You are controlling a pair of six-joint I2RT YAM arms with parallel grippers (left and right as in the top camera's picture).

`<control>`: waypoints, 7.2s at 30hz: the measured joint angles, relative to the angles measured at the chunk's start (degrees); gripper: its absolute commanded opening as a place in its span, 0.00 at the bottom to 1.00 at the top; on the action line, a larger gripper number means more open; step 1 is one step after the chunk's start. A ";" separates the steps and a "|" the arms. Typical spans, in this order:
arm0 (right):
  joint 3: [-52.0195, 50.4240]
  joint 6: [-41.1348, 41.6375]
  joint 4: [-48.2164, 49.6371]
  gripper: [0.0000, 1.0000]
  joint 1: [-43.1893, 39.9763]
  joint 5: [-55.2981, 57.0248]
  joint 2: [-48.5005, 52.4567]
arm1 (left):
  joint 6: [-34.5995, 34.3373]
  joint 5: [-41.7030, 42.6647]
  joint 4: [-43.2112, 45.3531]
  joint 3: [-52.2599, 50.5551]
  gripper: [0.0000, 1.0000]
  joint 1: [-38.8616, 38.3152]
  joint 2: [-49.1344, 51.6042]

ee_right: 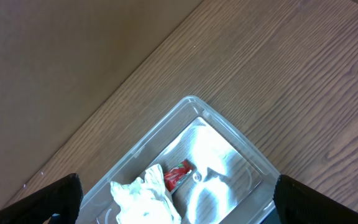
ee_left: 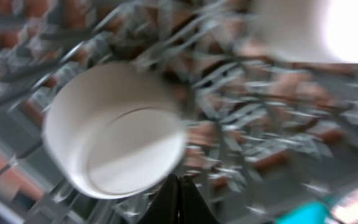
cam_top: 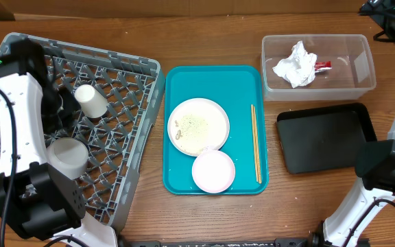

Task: Sort waste into correct bins and load items into the dishwasher
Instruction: 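Open the left gripper to release the bowl and raise it, then move the left arm back right toward the teal tray, then reach the left gripper down to the small pink-rimmed white plate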

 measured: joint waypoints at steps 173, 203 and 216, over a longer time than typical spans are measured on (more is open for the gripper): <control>0.00 -0.02 0.02 1.00 -0.02 0.00 0.00 | 27.23 22.32 -2.58 36.30 0.58 -42.36 18.58; 0.00 0.00 0.00 1.00 -0.02 0.00 0.00 | 24.44 19.58 0.72 10.67 0.55 -62.71 18.14; 0.00 -0.02 0.04 1.00 -0.02 0.00 0.00 | 8.68 12.17 3.52 3.39 0.49 -67.91 18.12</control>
